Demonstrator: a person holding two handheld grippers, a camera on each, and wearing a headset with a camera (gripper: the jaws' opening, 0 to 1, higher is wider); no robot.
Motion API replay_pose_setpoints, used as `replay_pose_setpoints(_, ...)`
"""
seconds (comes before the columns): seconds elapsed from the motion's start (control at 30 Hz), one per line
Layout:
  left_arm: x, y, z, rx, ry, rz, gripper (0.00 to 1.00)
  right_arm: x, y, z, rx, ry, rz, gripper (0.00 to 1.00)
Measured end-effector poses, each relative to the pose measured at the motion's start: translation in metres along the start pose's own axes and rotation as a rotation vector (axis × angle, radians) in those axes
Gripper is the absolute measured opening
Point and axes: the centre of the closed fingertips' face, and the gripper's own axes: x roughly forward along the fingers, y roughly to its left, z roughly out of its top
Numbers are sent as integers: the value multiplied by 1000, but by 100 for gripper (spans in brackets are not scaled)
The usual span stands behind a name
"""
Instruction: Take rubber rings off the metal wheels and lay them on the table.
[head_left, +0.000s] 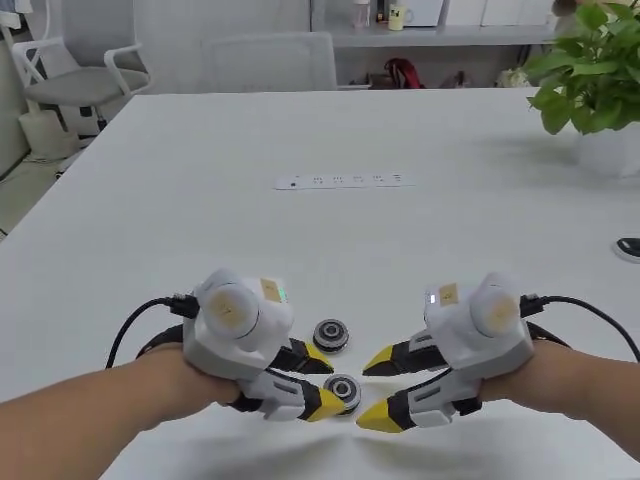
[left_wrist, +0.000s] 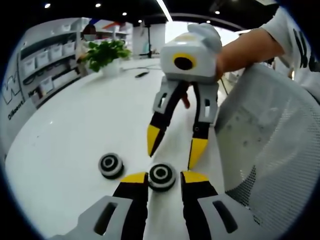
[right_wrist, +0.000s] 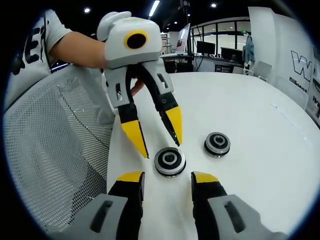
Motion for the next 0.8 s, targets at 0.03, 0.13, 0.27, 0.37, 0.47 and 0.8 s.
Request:
replay_pose_setpoints(0.03,0,0,0,-2,1,0,25,0,0,0,0,1,0,34)
replay_pose_setpoints(0.13,2,1,-1,-2,8,7,22,0,0,-1,-1,3,1,34)
replay_pose_setpoints(0.27,3,4,-4,-4,21,24,20,0,0,-1,3,0,1,34)
replay_pose_setpoints(0.37,4,4,-5,-6,22,22,19,0,1,-2,1,4,2,34)
replay_pose_setpoints(0.47,6,2,-6,-4,27,17,18,1,1,-3,-2,10,6,34)
replay_pose_setpoints(0.8,8,3,-6,15,35,31,14,1,0,-1,10,0,4,34)
